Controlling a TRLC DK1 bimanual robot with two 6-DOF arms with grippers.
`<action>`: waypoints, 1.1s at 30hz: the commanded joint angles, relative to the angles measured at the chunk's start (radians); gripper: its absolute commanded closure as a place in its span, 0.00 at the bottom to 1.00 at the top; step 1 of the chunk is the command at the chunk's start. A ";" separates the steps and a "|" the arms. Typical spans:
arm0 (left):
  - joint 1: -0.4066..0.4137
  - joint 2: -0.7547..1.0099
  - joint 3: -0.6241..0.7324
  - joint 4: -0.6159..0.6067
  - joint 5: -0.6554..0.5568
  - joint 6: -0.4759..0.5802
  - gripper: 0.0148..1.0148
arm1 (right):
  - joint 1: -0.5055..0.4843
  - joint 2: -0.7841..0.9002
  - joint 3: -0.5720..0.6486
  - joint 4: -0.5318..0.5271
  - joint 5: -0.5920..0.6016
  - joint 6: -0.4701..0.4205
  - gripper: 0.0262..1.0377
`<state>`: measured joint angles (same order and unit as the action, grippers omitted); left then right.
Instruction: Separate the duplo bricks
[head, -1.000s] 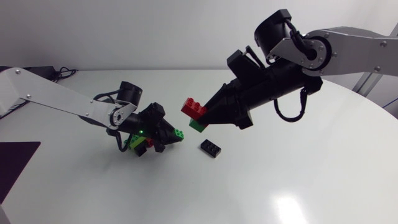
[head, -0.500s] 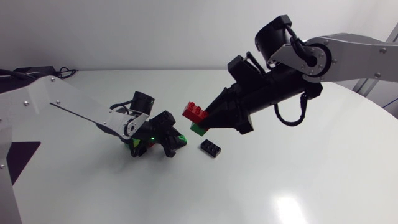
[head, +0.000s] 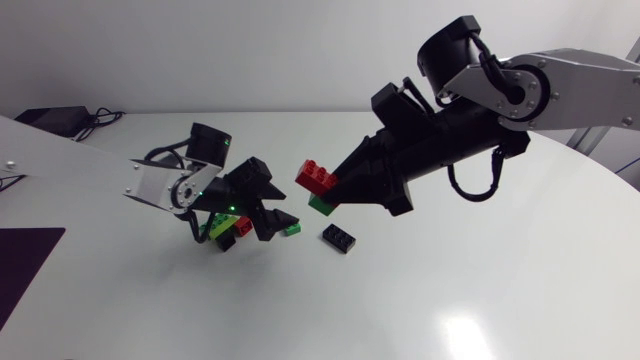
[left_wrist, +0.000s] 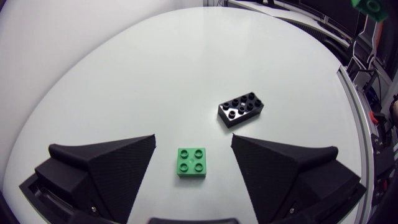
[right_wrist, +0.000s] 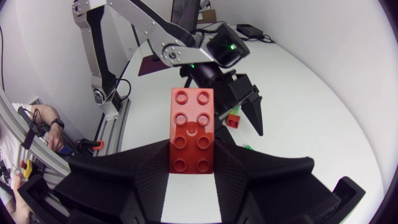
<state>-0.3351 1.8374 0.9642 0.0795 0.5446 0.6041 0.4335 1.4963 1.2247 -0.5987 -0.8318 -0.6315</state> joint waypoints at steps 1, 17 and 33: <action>-0.001 -0.089 -0.030 -0.043 -0.002 -0.012 0.08 | 0.002 -0.015 -0.040 -0.001 0.033 -0.046 0.92; -0.068 -0.412 -0.019 -0.512 0.091 0.229 0.07 | 0.040 -0.047 -0.208 0.099 0.207 -0.122 0.92; -0.216 -0.305 0.174 -0.649 0.020 0.230 0.07 | 0.076 -0.076 -0.286 0.157 0.278 -0.180 0.92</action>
<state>-0.5381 1.4971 1.1042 -0.5484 0.5690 0.8158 0.4988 1.4418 0.9592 -0.4599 -0.5598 -0.7795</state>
